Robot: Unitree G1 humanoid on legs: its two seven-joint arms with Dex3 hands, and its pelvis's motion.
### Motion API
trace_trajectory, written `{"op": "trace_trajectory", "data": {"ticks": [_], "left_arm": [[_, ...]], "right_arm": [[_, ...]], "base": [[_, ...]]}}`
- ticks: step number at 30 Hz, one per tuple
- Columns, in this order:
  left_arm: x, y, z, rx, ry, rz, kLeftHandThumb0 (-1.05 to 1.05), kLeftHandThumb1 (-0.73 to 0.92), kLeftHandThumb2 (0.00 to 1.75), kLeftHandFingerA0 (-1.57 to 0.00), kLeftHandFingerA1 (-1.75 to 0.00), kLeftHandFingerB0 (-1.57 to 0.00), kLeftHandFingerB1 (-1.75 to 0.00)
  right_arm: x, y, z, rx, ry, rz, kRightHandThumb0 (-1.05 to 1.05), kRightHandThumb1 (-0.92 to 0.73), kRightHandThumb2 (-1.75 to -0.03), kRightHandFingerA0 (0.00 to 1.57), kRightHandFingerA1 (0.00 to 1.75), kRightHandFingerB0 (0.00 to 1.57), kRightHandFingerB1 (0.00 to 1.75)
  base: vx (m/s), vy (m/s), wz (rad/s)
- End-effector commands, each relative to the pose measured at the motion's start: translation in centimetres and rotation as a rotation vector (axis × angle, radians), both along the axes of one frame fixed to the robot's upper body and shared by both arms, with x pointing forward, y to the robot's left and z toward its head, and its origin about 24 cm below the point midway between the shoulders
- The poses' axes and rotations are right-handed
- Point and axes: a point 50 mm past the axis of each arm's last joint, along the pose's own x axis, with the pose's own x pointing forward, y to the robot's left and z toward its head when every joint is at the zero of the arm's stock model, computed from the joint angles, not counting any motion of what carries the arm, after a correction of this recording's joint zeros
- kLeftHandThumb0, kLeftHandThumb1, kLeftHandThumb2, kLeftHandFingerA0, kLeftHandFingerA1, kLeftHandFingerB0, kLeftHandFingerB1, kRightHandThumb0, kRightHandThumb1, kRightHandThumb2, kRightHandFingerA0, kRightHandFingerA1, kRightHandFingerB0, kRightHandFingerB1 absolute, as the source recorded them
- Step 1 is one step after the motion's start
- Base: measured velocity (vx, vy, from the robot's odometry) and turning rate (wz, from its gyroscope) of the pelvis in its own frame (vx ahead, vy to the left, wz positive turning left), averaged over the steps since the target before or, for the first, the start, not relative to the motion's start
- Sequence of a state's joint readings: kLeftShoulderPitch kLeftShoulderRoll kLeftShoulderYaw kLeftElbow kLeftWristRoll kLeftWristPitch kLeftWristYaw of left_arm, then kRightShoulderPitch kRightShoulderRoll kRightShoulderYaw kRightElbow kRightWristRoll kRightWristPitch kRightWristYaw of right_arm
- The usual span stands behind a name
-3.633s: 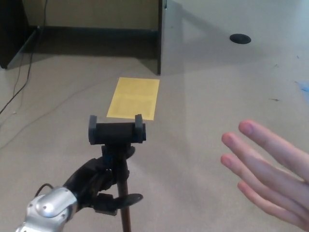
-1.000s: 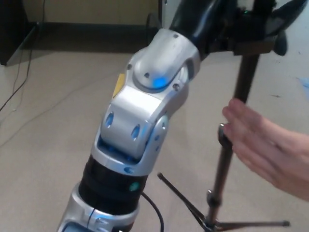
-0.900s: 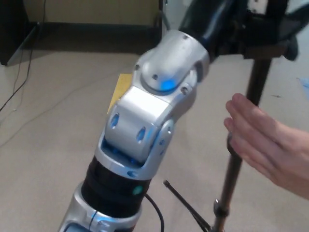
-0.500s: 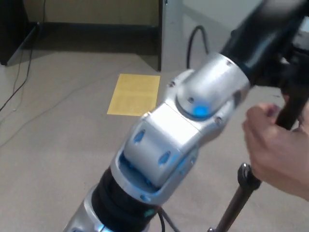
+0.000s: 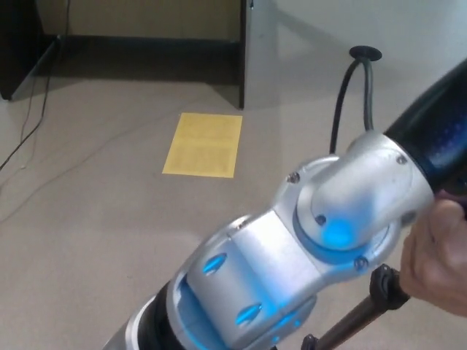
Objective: There is a tripod standing in front of the robot and the robot extends its left arm to grab it. It lifts the tripod and passes it to a person.
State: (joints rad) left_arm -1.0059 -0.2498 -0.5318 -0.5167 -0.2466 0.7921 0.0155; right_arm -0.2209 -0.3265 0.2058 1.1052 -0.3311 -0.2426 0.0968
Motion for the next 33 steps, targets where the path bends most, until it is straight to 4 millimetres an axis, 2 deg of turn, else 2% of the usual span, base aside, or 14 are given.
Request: {"op": "trace_trajectory", "data": {"ticks": [1,10,11,12,13,14,15,16,20,22,27,28,30,33], "left_arm": [[-2.1,-1.1,0.4,-0.004,-0.050,-0.045,-0.38,0.86,0.66,-0.83,-1.32,-0.62,-1.05],[-1.0,-0.7,-0.4,0.081,-0.075,-0.010,-0.55,0.88,0.67,-0.84,-1.14,-0.67,-0.95],[-0.8,-0.7,-0.5,0.084,-0.061,-0.018,-0.92,0.53,0.65,0.00,-0.20,0.00,-0.01],[-0.7,-0.5,-0.5,0.095,-0.061,-0.019,-0.89,0.56,0.57,0.00,-0.18,0.00,0.00],[-0.5,-0.4,-0.5,0.104,-0.072,-0.012,-0.85,0.46,0.89,0.00,-0.09,0.00,0.00],[-0.1,-0.1,-0.4,0.116,-0.071,0.003,-0.85,0.46,0.89,0.00,-0.07,0.00,0.00],[0.0,0.0,-0.4,0.118,-0.072,0.004,-0.85,0.46,0.89,0.00,-0.07,0.00,0.00],[0.1,0.0,-0.4,0.120,-0.066,0.004,-0.81,0.44,0.87,0.00,-0.08,0.00,-0.03],[0.8,0.4,-0.8,0.113,-0.049,0.009,-0.78,0.44,0.84,0.00,-0.04,0.00,-0.03],[1.0,0.7,-0.9,0.112,-0.044,0.020,-0.75,0.43,0.82,0.00,-0.04,0.00,-0.02],[1.9,1.7,-0.9,0.125,-0.040,0.061,-0.79,0.47,0.82,0.00,0.00,0.00,0.00],[2.2,2.1,-0.8,0.124,-0.027,0.075,-0.76,0.47,0.55,0.00,0.00,0.00,0.00],[2.6,2.5,-0.7,0.120,-0.007,0.076,-0.77,0.46,0.55,0.00,0.00,0.00,0.00],[3.6,4.3,-1.0,0.122,0.004,0.132,-0.77,0.48,0.55,0.00,0.00,0.00,0.00]], "right_arm": [[0.2,-1.4,0.6,-0.059,-0.002,-0.014,-0.57,-0.63,-0.94,0.65,0.60,0.39,0.50],[0.4,-1.5,0.8,-0.064,-0.004,-0.014,-0.57,-0.63,-0.94,0.65,0.60,0.39,0.50],[0.4,-2.0,0.3,0.212,-0.171,-0.837,-0.24,-0.24,-0.48,0.96,0.51,0.96,0.51],[0.5,-1.3,1.3,-0.038,-0.055,0.074,-0.43,-0.88,-0.66,0.49,0.61,0.22,0.30],[0.1,-1.4,0.8,0.026,-0.041,-0.040,-0.49,-0.59,-0.88,0.59,0.59,0.38,0.49],[0.3,-1.4,0.9,0.067,-0.059,-0.099,-0.37,-0.70,-0.60,0.60,0.43,0.44,0.35],[0.3,-1.4,0.9,0.071,-0.061,-0.103,-0.37,-0.70,-0.60,0.60,0.43,0.44,0.35],[0.4,-1.4,0.9,0.062,-0.063,-0.098,-0.36,-0.69,-0.60,0.64,0.44,0.46,0.36],[0.3,-1.3,0.7,0.045,-0.039,-0.095,-0.36,-0.70,-0.61,0.58,0.41,0.45,0.35],[0.3,-1.3,0.7,0.038,-0.034,-0.095,-0.37,-0.69,-0.60,0.61,0.42,0.46,0.36],[0.6,-1.2,0.7,0.026,-0.025,-0.097,-0.39,-0.68,-0.60,0.63,0.41,0.47,0.36],[0.8,-1.2,0.8,0.024,-0.032,-0.096,-0.39,-0.67,-0.61,0.66,0.42,0.47,0.36],[0.9,-1.2,0.9,0.025,-0.035,-0.094,-0.39,-0.68,-0.60,0.65,0.42,0.47,0.36],[0.5,-1.3,0.7,0.037,-0.031,-0.096,-0.40,-0.68,-0.60,0.65,0.42,0.46,0.35]], "base": [[0.00,0.000,0.00],[0.00,0.000,0.00],[0.00,0.000,0.00],[0.00,0.000,0.00],[0.00,0.000,0.00],[0.00,0.000,0.00],[0.00,0.000,0.00],[0.00,0.000,0.00],[0.00,0.000,0.00],[0.00,0.000,0.00],[0.00,0.000,0.00],[0.00,0.000,0.00],[0.00,0.000,0.00],[0.00,0.000,0.00]]}}
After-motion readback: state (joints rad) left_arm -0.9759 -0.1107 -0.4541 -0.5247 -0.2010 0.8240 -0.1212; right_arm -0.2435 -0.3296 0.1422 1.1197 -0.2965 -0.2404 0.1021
